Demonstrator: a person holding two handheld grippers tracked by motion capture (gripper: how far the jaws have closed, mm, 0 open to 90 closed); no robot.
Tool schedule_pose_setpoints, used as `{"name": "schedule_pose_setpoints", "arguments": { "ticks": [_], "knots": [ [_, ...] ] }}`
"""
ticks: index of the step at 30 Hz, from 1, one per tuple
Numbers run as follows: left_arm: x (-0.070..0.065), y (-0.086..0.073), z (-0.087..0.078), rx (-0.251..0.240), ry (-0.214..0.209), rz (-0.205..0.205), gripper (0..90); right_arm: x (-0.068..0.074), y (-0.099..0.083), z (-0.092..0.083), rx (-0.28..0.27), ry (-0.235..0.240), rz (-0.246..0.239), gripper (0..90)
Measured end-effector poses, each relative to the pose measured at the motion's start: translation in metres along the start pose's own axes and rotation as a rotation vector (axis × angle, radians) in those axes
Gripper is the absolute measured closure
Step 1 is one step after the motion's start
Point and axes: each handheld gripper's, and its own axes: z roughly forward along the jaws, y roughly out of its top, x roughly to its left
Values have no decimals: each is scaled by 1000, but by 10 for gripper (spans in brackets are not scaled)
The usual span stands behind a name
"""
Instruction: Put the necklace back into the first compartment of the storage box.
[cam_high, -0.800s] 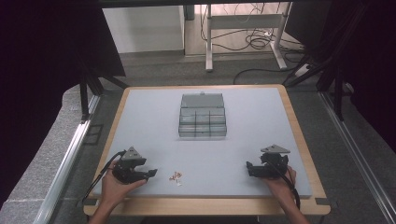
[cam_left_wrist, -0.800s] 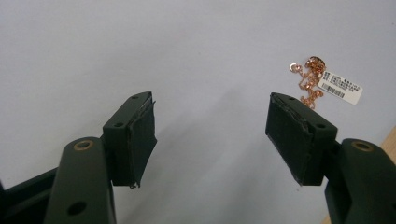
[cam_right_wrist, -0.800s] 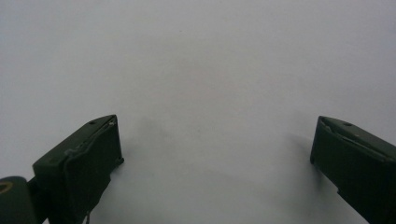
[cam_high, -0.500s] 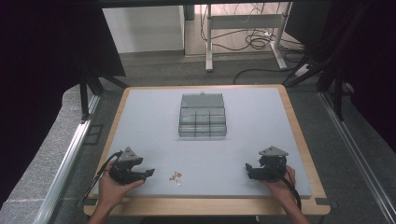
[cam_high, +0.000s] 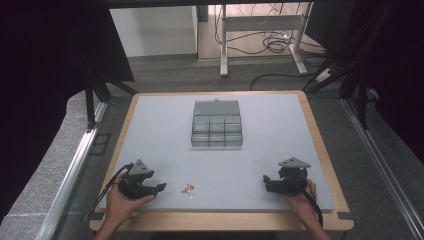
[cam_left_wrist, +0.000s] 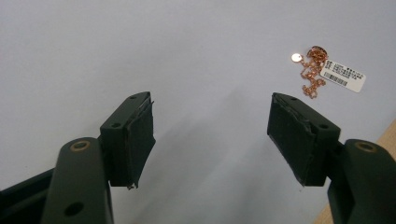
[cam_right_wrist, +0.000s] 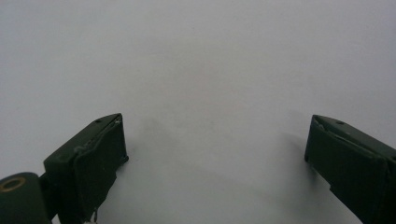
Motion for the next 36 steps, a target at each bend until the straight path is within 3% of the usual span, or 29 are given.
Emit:
{"name": "schedule_pose_setpoints", "arguments": {
  "ticks": [36],
  "knots": [
    [0, -1, 0, 16, 14, 13, 319, -1, -1, 1, -11, 5, -1, 48]
  ]
}}
